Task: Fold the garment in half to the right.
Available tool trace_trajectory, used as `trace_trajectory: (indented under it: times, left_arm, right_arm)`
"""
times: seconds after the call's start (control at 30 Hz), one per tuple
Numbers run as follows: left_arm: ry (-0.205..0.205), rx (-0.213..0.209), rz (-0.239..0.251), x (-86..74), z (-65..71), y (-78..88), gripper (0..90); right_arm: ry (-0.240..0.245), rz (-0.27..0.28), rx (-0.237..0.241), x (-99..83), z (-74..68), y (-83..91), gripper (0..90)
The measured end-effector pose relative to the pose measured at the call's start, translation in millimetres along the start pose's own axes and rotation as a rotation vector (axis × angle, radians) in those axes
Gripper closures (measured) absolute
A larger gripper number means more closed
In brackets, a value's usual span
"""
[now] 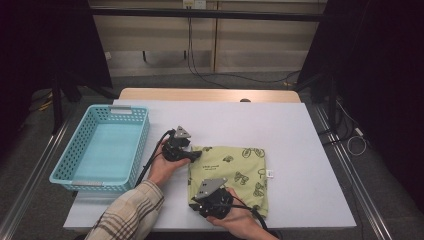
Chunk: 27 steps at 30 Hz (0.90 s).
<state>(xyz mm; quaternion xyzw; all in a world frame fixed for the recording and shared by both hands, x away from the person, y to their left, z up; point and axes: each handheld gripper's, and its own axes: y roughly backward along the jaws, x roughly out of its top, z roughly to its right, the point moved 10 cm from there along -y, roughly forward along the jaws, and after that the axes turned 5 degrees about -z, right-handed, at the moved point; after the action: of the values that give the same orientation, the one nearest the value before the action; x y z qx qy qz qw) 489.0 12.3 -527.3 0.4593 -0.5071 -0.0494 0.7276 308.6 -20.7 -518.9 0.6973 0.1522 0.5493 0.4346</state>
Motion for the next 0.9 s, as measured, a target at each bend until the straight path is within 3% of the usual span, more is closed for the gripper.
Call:
trace_trajectory:
  times: [0.03, 0.07, 0.1, 0.17, 0.3, 0.33, 0.37, 0.73, 0.77, 0.8, 0.9]
  left_arm:
    - [-0.011, -0.002, -0.005, -0.3, 0.6, 0.3, 46.6]
    - [-0.033, -0.013, -0.003, 0.4, 1.8, 0.5, 46.6]
    - [-0.026, -0.024, 0.001, 0.7, 4.1, 0.4, 55.6]
    - [-0.012, -0.019, 0.003, 1.2, 4.3, 0.1, 56.8]
    - [-0.009, -0.057, 0.004, 1.8, 10.0, 0.1, 74.9]
    - [0.023, -0.059, 0.008, 1.7, 13.1, -0.2, 78.4]
    - [0.021, -0.052, 0.006, 1.8, 13.1, -0.1, 81.0]
    - [0.079, -0.076, 0.030, 5.1, 12.8, 6.6, 83.9]
    - [0.094, -0.104, 0.057, 7.9, 14.4, 7.3, 83.9]
    - [0.098, -0.088, 0.051, 8.3, 13.2, 10.2, 83.9]
    - [0.103, -0.092, 0.067, 11.6, 11.8, 14.7, 83.9]
  right_arm:
    - [-0.015, 0.007, 0.002, 0.7, -0.9, -0.4, 77.5]
    - [-0.015, 0.007, 0.002, 0.7, -0.9, -0.4, 77.5]
    - [-0.014, 0.009, 0.004, 0.6, -0.7, -0.3, 77.5]
    - [-0.012, 0.010, 0.007, 0.7, -0.9, -0.2, 77.5]
    - [-0.007, 0.006, -0.010, 0.6, -1.1, 0.3, 77.8]
    - [-0.015, 0.008, -0.013, 0.6, -1.8, 0.5, 77.9]
    - [-0.021, 0.013, -0.014, 0.4, -1.9, 0.9, 77.9]
    - [-0.050, 0.046, -0.004, 2.4, 0.6, 4.1, 78.5]
    - [-0.052, 0.044, -0.002, 2.7, 0.2, 5.4, 78.5]
    - [-0.047, 0.059, -0.009, 4.3, 2.2, 5.6, 78.5]
    - [-0.076, 0.065, 0.000, 6.1, 1.6, 9.8, 78.6]
